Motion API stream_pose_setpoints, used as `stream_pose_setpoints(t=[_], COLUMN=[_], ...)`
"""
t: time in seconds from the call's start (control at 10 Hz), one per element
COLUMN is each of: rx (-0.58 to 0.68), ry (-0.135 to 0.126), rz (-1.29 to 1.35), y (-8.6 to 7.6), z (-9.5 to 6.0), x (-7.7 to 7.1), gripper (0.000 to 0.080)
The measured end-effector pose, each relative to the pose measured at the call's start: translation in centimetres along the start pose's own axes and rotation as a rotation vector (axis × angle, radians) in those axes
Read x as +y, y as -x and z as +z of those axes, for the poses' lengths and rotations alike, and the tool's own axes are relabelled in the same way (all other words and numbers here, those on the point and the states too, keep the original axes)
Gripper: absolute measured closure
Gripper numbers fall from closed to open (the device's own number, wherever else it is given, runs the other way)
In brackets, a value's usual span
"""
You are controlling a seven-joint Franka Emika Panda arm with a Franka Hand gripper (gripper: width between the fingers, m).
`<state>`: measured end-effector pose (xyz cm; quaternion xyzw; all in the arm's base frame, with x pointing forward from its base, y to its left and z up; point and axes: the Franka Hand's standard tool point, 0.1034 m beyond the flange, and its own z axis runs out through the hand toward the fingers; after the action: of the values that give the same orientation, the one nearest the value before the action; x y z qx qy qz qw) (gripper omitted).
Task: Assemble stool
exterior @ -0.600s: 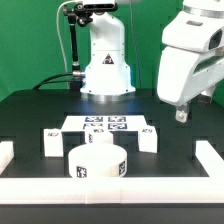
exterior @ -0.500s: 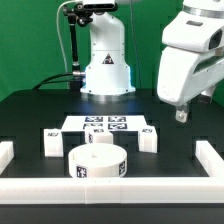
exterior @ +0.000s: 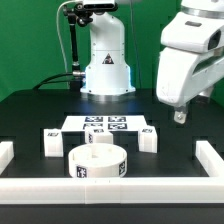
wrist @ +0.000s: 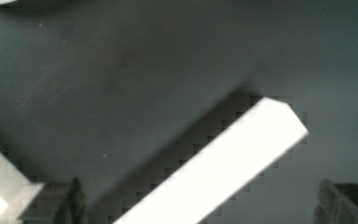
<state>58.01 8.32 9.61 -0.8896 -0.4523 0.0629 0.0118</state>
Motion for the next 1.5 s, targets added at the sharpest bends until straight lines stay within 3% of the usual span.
stream_pose_setpoints(t=[0.2,0.3,0.8,1.1,1.5], rx=[0.030,0.032,0.032,0.039,0.035], ry=[0.023,0.022,0.017,0.027,0.016], rz=[-0.069,-0.066,-0.058,-0.102,-0.115], y=[3.7,4.7,4.3,7.6,8.6], z=[1.2,1.7,1.8,4.0,4.9], x=[1.8,2.4,2.0,3.7,4.1], gripper=[0.0150,0.0150,0.0150,0.0150,0.0150])
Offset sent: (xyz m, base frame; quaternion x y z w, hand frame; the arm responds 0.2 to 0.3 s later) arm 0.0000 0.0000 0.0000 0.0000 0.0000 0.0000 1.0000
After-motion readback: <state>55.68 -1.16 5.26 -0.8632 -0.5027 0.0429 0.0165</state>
